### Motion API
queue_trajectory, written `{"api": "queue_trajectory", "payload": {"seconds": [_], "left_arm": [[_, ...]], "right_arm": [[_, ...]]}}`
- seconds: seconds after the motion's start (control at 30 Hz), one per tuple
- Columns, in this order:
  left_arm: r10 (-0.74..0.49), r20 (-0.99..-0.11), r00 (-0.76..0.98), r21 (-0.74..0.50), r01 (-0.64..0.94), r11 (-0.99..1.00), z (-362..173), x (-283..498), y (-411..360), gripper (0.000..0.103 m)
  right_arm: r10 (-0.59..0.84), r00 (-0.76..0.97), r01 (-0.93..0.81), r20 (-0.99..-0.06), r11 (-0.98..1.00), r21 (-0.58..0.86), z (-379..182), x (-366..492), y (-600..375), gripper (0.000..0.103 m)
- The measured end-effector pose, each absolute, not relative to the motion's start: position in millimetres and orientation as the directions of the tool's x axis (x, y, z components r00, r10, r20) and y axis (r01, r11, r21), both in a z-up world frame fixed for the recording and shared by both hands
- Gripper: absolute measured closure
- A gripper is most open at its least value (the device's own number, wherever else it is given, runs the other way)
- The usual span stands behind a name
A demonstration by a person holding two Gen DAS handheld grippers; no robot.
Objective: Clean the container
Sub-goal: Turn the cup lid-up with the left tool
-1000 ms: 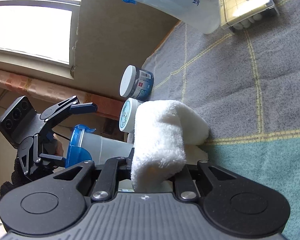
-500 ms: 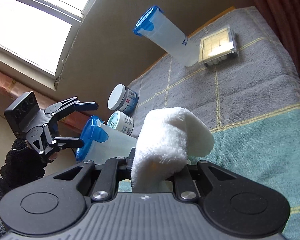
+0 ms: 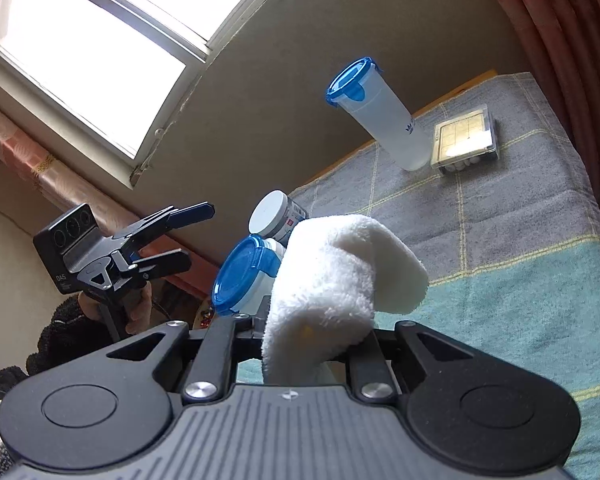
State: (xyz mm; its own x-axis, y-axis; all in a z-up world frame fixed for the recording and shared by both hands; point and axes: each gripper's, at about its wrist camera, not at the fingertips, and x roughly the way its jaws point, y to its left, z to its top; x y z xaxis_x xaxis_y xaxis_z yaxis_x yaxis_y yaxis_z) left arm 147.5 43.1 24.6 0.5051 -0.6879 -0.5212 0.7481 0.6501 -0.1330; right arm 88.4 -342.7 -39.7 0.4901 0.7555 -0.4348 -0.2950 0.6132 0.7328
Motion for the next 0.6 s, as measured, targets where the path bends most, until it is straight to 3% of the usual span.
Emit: {"api": "queue_trajectory", "payload": {"seconds": [0.23, 0.33, 0.6], "left_arm": [[-0.607, -0.299, 0.736, -0.098, 0.609, 0.787, -17.1, 86.7, 51.9, 0.0], [-0.535, -0.256, 0.805, -0.021, 0.549, 0.836, -37.7, 60.2, 40.1, 0.0], [-0.408, -0.298, 0.863, -0.053, 0.412, 0.909, -77.3, 41.4, 8.7, 0.0]], "right_arm": [[0.744, 0.494, -0.304, -0.449, 0.632, 0.712, -36.5, 74.0, -340.2, 0.082], [0.741, 0.5, -0.309, -0.448, 0.636, 0.708, -36.1, 66.7, -341.2, 0.082], [0.737, 0.499, -0.311, -0.456, 0.644, 0.699, -38.2, 52.4, -347.8, 0.082]]}}
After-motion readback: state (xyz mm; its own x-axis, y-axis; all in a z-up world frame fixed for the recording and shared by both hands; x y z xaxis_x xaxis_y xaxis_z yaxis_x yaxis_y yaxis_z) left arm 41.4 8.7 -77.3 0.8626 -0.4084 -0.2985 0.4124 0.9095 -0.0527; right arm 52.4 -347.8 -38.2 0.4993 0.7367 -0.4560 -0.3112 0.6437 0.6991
